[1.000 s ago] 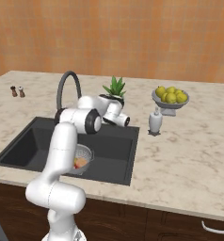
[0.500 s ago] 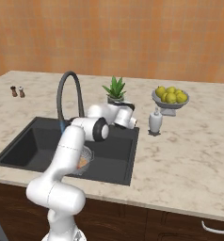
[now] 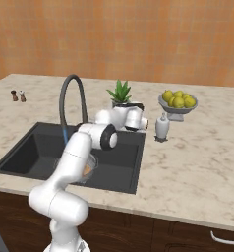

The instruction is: Put the colander in the sink, put the peach, apple, kiwi in the colander, and turn on the sink faucet and pour water over the colander.

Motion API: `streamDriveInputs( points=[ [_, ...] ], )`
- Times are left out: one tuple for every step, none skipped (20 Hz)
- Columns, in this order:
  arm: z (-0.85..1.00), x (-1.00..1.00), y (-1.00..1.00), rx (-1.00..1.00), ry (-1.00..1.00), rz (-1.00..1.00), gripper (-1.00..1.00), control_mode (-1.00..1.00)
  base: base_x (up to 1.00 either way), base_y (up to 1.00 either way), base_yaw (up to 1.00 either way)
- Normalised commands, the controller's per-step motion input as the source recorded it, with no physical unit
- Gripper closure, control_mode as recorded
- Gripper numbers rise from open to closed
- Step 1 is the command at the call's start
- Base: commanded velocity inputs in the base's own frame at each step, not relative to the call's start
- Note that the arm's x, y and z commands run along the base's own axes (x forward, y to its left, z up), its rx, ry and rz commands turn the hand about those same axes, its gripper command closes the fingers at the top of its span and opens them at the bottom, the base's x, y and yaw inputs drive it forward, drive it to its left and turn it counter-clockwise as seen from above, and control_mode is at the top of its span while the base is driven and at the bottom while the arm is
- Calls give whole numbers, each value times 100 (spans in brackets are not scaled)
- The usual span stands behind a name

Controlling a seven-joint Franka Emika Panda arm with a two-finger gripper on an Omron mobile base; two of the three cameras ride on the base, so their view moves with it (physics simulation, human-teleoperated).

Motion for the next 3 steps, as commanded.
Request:
streamDriveInputs(
  points=[
    [0,-52,10,-45,-22,-30,100,-100,0,0,0],
    [0,-51,10,-49,-21,-33,100,-100,0,0,0],
    [0,-51,10,-49,-21,-35,100,-100,0,0,0]
  ],
)
